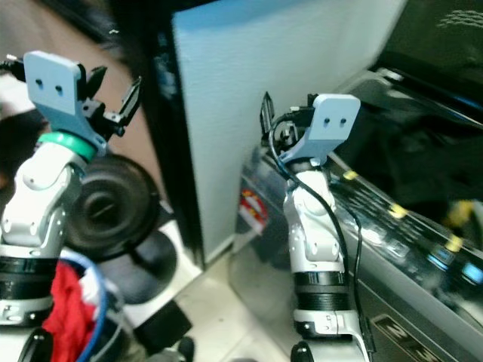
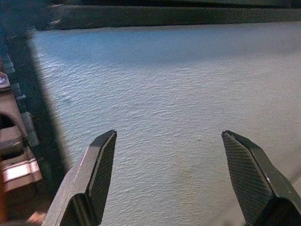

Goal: Clothes washing

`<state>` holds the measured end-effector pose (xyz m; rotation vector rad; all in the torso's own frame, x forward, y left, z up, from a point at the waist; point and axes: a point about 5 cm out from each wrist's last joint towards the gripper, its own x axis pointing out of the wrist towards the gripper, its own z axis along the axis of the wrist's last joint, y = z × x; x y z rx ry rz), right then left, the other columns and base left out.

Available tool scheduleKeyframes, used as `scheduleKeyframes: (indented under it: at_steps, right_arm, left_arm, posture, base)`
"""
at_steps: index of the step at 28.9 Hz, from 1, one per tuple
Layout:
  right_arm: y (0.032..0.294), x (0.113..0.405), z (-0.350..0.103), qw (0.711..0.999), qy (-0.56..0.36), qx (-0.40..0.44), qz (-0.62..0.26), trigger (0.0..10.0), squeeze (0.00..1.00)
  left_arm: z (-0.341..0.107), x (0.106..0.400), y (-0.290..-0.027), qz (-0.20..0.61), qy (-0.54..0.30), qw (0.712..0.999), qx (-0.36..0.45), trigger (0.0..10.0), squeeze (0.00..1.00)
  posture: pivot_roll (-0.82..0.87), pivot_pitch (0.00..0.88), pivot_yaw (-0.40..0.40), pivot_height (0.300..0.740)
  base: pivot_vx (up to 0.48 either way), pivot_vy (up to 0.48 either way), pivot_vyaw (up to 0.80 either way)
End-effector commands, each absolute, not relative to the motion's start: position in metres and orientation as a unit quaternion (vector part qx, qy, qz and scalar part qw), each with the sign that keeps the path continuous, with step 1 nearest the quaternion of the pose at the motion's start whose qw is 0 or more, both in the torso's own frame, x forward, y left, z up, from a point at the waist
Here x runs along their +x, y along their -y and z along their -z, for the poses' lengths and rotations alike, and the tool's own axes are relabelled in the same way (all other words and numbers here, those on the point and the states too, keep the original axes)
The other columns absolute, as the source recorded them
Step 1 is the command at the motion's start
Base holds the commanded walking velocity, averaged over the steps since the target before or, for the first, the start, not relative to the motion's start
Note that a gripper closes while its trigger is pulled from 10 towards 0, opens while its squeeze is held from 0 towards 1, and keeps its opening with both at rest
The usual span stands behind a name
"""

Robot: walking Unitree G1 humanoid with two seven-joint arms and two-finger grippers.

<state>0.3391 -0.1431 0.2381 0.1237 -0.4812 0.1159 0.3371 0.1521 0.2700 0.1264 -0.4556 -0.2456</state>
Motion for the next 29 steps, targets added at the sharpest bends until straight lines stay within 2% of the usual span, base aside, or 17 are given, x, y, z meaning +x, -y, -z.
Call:
scheduleKeyframes:
  at_steps: [1, 7, 18, 29]
  right_arm:
    - [0.1457, 0.3385, -0.2358, 0.969, 0.235, 0.062, -0.052, 10.0, 0.00]
    - [0.1457, 0.3384, -0.2356, 0.969, 0.235, 0.062, -0.052, 10.0, 0.00]
    - [0.1428, 0.3390, -0.2357, 0.969, 0.234, 0.061, -0.051, 10.0, 0.00]
    - [0.1414, 0.3393, -0.2356, 0.969, 0.233, 0.060, -0.056, 10.0, 0.00]
  left_arm:
    - [-0.2674, 0.3365, -0.1526, 0.121, 0.218, 0.966, 0.068, 10.0, 0.00]
    - [-0.2680, 0.3361, -0.1528, 0.121, 0.220, 0.966, 0.060, 10.0, 0.00]
    - [-0.2682, 0.3369, -0.1527, 0.118, 0.222, 0.966, 0.065, 10.0, 0.00]
    - [-0.2683, 0.3372, -0.1534, 0.116, 0.223, 0.966, 0.067, 10.0, 0.00]
  posture:
    - [-0.04, 0.000, 0.052, 0.740]
    - [-0.04, 0.000, 0.052, 0.740]
    - [-0.04, 0.000, 0.051, 0.740]
    - [-0.04, 0.000, 0.052, 0.740]
  base:
    - [0.000, 0.000, 0.77]
    - [0.000, 0.000, 0.76]
    - [0.000, 0.000, 0.00]
    - [-0.331, 0.000, 0.00]
